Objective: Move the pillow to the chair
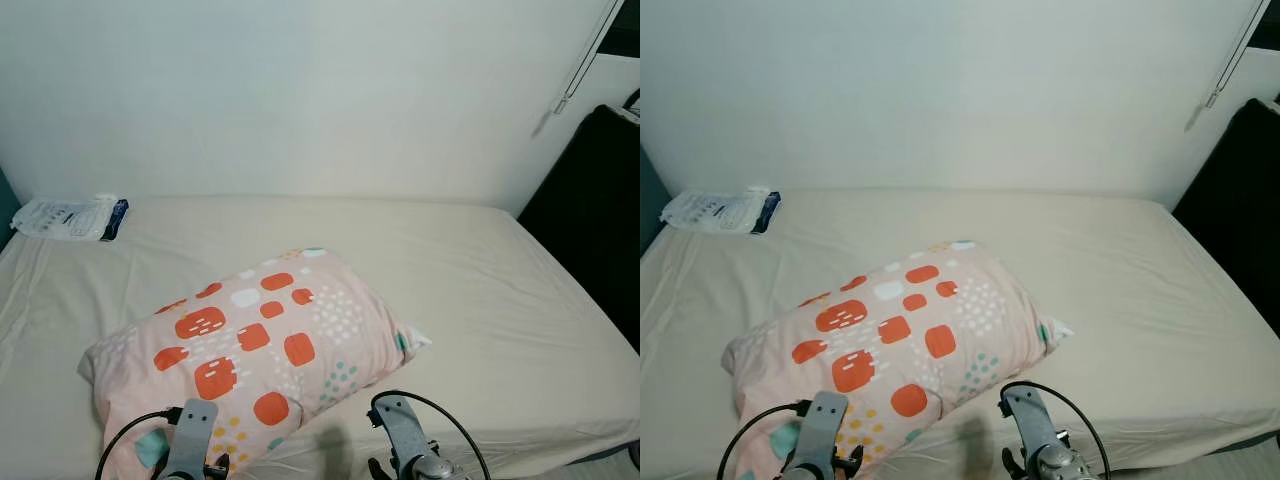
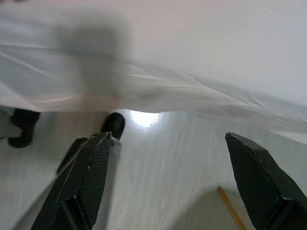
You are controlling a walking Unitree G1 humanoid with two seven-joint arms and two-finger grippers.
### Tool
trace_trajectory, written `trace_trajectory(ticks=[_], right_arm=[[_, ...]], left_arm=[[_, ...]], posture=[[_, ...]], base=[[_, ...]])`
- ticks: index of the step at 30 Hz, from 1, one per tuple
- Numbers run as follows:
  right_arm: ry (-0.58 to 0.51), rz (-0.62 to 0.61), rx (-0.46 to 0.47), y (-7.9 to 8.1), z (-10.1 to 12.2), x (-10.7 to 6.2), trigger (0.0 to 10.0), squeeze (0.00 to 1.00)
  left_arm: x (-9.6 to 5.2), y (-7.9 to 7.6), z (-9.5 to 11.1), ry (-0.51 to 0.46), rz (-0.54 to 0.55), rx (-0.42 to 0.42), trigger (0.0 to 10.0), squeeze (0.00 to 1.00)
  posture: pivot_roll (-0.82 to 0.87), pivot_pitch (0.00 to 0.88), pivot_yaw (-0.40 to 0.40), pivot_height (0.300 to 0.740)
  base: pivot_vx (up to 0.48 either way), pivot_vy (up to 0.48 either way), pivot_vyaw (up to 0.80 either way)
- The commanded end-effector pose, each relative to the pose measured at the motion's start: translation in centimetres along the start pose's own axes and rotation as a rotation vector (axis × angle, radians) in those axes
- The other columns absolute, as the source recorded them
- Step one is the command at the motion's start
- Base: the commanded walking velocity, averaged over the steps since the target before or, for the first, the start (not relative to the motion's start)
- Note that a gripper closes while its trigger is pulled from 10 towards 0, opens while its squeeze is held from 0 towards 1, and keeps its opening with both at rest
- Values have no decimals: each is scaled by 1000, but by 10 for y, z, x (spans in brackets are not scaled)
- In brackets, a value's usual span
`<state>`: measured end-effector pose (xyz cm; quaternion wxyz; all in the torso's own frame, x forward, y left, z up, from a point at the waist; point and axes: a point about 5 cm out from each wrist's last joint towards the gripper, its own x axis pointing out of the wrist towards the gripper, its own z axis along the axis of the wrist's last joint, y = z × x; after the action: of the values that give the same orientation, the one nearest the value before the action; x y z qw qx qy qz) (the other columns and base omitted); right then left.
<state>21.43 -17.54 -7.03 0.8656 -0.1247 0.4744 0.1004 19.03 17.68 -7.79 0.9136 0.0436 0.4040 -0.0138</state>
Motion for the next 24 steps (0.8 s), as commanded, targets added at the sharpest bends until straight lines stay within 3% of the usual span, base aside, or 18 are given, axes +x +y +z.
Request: trace_trajectory(ticks=[1,6,12,14,15,17,19,24], right_arm=[[3,-31,38,-8,-3,-1,10000,0],[19,-65,62,-13,-9,-2,10000,0],[50,-39,30,-13,-15,-3,10000,0],[22,-67,48,-17,-12,-3,10000,0],[-17,-70,99,-17,-5,-3,10000,0],[-81,-97,90,-17,9,-2,10000,0],[-123,-75,85,-13,19,-1,10000,0],[-161,-17,137,-7,27,-1,10000,0]], left_arm=[[0,-5,-2,22,-9,-19,10000,0],[1,-7,6,-41,-11,-20,10000,0],[2,-4,5,-4,14,-51,10000,0],[2,0,10,-36,38,-13,10000,0],[3,4,16,-71,49,-20,10000,0],[4,12,28,-136,80,-87,10000,0],[4,13,32,-160,75,-121,10000,0],[4,12,30,-153,68,-105,10000,0]], posture=[[57,0,-93,740],[62,0,-93,740],[62,0,-86,740],[70,0,-89,740],[71,0,-90,740],[64,0,-77,740],[66,0,-82,740],[75,0,-93,740]], base=[[0,0,0],[0,0,0],[0,0,0],[0,0,0],[0,0,0],[0,0,0],[0,0,0],[0,0,0]])
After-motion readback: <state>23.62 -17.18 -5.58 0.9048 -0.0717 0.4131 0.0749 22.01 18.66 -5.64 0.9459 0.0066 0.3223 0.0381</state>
